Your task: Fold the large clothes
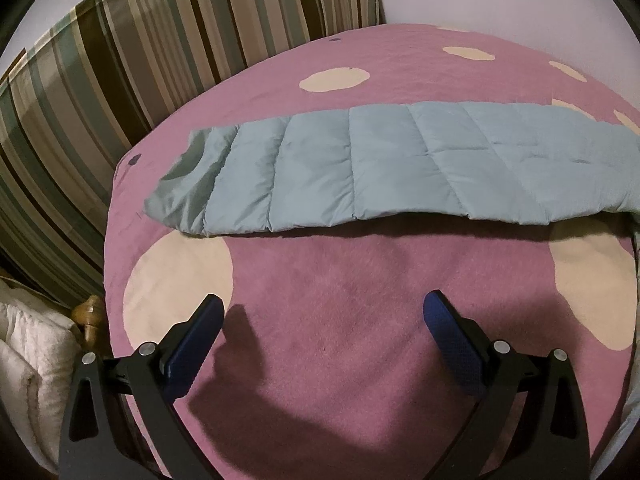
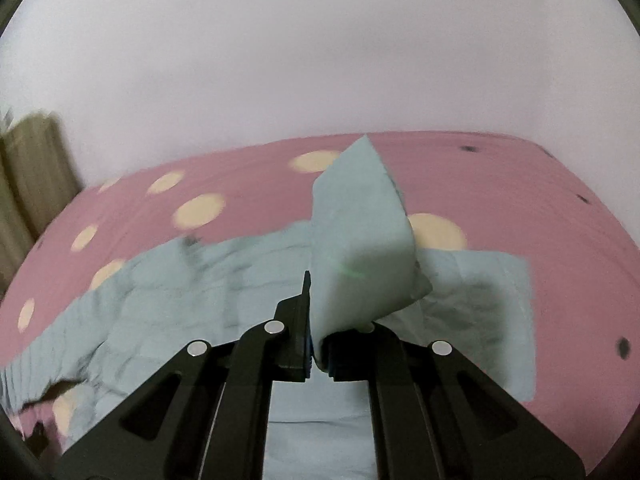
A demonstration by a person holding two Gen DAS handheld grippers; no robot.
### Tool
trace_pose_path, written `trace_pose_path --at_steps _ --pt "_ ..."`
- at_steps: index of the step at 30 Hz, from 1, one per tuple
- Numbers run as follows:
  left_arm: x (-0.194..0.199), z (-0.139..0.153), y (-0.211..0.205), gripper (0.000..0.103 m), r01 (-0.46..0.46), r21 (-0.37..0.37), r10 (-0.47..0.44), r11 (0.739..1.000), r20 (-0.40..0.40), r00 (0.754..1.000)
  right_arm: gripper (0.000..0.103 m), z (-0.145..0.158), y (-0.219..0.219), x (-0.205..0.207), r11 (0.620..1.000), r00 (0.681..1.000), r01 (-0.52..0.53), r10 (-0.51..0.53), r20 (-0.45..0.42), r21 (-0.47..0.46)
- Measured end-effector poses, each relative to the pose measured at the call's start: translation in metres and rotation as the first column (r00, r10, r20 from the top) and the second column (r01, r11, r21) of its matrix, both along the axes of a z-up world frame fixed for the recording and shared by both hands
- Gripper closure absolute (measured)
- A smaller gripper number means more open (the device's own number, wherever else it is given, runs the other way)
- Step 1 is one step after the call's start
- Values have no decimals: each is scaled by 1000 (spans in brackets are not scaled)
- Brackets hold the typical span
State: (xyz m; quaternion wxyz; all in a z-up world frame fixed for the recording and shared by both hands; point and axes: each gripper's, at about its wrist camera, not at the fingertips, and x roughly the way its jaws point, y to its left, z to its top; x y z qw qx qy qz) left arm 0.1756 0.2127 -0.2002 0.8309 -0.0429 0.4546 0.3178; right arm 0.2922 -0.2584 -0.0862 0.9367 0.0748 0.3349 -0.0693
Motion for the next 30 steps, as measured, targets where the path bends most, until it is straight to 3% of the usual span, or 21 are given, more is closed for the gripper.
trace_pose_path --at_steps 6,15,17,19,21,23,27,30 --pt "-1 0 2 4 -1 -17 1 1000 5 1000 98 -23 92 22 982 981 -183 179 -73 -51" --pt "-2 0 4 4 1 -23 -1 1000 7 1000 96 -81 154 40 940 922 -327 294 -254 -96" --pt "-2 0 4 4 1 -25 -1 1000 8 1000 89 -90 161 39 935 915 -338 300 -271 -105" --pt "-2 0 4 4 1 -23 -1 1000 7 1000 75 -92 166 37 932 910 -348 311 -273 -99" --pt "-3 0 4 4 1 -23 -1 1000 7 1000 51 -88 173 32 922 897 -384 359 -257 -50" --pt "-3 0 4 4 1 -24 -1 1000 7 1000 45 -81 180 25 903 878 -431 418 -233 -2" --pt "-2 0 4 4 1 -24 -1 1000 7 1000 45 -61 180 3 876 857 -480 478 -192 40" --pt "-2 0 4 4 1 -24 -1 1000 7 1000 45 -40 159 -7 888 877 -453 460 -141 81"
